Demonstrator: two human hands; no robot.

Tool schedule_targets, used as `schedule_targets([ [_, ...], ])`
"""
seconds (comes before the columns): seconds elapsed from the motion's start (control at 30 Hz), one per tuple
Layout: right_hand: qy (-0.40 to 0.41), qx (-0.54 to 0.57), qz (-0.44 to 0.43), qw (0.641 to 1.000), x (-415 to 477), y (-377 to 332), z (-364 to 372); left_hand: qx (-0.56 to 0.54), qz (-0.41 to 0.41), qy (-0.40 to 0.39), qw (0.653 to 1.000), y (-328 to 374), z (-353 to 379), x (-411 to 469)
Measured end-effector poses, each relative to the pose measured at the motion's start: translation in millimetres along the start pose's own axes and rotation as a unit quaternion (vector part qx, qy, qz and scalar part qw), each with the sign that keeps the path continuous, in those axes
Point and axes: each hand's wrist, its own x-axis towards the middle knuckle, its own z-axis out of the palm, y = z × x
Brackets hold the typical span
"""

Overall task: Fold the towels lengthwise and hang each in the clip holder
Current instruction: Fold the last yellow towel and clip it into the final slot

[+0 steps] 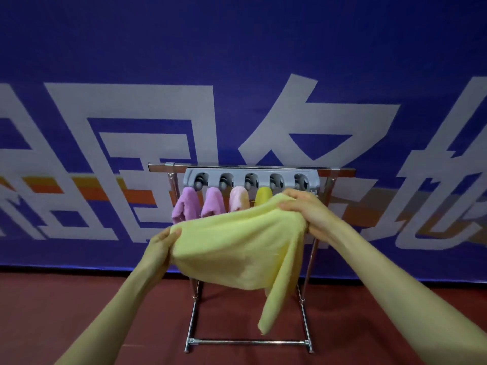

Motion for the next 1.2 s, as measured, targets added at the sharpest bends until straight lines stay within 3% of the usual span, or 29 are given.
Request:
schedule_targets([
  [0.13,-0.053,0.028,0.058,0.997,1,13,-13,0.001,0.069,-0.009,0.998,32,38,-9],
  [0.23,-0.079,-0.027,0.1,0.991,0,26,-15,0.008,0.116,-0.058,0.991,58,67,-19],
  [0.37,-0.101,-0.059,0.147,0.982,0,43,-9,0.11,0.188,-0.107,0.97,81,96,-22],
  [0.53,-0.086,0.04,0.131,0.987,2,62,6,0.216,0.233,-0.208,0.925,92,117,-20],
  [0.67,-0.055,0.084,0.073,0.992,3,57,21,0.275,0.236,-0.232,0.903,93,118,-16],
  [0.83,0.068,0.174,0.051,0.981,12,48,27,0.327,0.249,-0.211,0.887,87,107,-13],
  [1.03,0.007,0.145,0.006,0.989,12,23,34,0.441,0.211,-0.242,0.838,61,74,-2],
  [1.2,0.053,0.084,-0.058,0.993,14,14,47,0.499,0.099,-0.205,0.836,16,36,17],
])
